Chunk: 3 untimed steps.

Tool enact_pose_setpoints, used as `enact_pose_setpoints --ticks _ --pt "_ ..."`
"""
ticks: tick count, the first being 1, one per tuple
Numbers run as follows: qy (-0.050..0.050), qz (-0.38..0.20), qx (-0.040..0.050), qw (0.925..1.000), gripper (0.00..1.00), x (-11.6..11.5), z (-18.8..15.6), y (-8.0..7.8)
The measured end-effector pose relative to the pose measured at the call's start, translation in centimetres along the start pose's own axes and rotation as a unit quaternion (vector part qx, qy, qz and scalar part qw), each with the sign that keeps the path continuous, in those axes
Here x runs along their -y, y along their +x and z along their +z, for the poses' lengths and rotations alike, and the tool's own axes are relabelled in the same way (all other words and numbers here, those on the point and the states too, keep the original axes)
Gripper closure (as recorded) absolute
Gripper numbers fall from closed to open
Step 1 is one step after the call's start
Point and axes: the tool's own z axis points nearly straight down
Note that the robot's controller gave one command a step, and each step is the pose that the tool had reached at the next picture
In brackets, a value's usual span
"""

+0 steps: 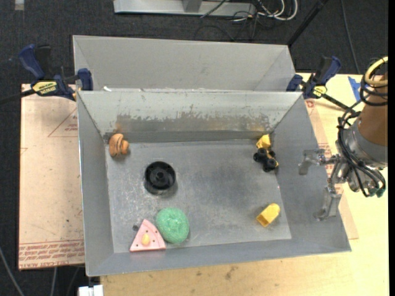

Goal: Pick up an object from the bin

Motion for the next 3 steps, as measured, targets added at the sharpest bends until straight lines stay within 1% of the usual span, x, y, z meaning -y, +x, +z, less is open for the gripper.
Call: enact_pose_setpoints --ticks 1,2,3 --pt "0.0 -0.052 0.0014 0.9986 0.0 -1.0 5.8 0.1" --pt "0.0 -0.251 0.0018 0.9681 0.0 -3.5 14.6 0.2" --pt "-0.001 -0.28 -0.0006 0.96 0.0 -3.1 13.2 -1.0"
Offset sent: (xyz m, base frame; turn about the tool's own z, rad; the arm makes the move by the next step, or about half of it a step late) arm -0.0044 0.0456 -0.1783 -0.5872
